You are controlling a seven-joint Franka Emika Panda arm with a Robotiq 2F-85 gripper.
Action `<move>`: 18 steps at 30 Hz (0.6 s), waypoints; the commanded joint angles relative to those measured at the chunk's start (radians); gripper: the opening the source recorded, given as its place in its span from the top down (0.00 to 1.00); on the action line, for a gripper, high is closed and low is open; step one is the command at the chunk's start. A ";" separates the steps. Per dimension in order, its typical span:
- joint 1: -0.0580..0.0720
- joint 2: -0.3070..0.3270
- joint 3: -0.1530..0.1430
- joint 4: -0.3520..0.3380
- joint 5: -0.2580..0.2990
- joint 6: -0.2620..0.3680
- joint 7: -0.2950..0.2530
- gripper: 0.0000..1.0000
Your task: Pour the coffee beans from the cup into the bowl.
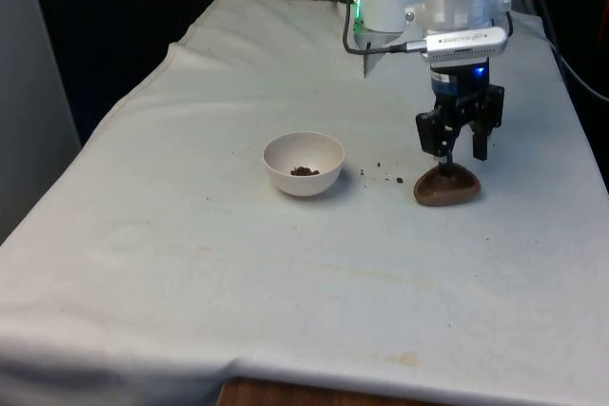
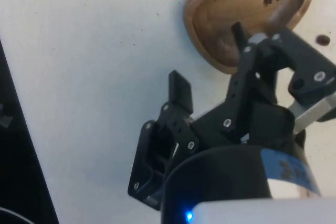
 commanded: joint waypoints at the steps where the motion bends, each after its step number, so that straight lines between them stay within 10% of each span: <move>1: 0.009 -0.005 -0.009 -0.010 -0.007 0.016 0.010 0.33; 9: 0.004 -0.002 -0.004 -0.006 -0.004 0.010 0.005 0.00; 18: -0.004 -0.023 -0.004 -0.005 -0.003 -0.010 0.003 0.00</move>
